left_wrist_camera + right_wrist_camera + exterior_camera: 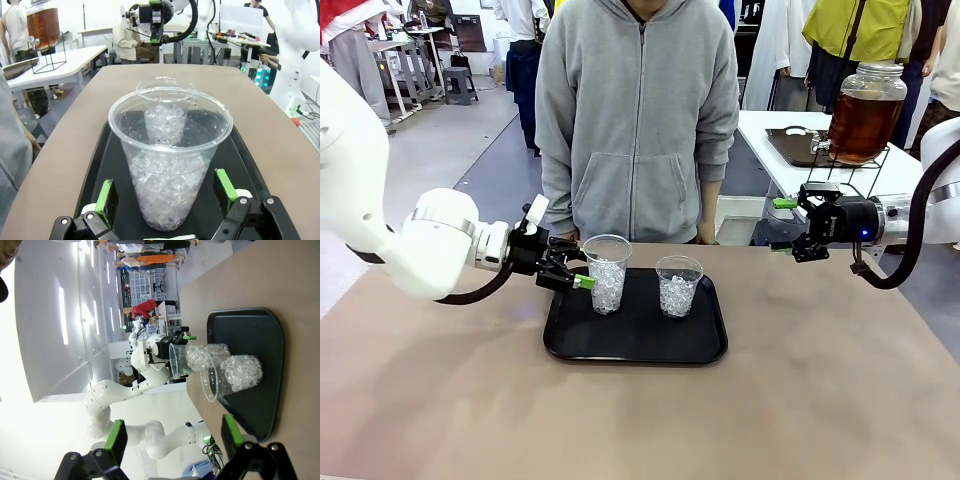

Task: Pour the drink into the iced cup.
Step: Pick up the iced cup indicated by the human and present it to them.

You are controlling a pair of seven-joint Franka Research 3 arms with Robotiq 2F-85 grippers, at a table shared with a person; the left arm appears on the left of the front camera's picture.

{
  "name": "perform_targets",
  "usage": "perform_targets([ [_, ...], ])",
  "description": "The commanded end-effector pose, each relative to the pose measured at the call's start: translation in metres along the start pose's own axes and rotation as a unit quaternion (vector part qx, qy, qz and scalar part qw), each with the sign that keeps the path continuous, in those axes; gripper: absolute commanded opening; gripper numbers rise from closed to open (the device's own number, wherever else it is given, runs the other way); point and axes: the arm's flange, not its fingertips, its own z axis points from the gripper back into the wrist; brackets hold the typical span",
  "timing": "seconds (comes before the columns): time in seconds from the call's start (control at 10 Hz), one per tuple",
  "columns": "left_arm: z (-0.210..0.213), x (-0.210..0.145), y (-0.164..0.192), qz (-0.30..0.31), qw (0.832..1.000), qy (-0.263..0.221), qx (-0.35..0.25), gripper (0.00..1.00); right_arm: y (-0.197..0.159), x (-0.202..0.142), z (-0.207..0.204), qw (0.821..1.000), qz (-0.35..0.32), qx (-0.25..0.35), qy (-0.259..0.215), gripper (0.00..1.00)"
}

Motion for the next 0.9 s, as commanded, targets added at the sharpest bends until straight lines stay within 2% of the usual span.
perform_targets([
  [0.0, -0.01, -0.002, 0.0, -0.014, 1.0, -0.021, 0.002, 1.0, 0.001, 0.0, 0.0, 1.0, 0.001, 0.001, -0.001, 1.0],
  [0.8, -0.036, -0.005, 0.002, -0.013, 0.999, -0.04, 0.009, 1.0, 0.001, 0.0, 0.0, 1.0, 0.001, 0.001, -0.001, 1.0],
])
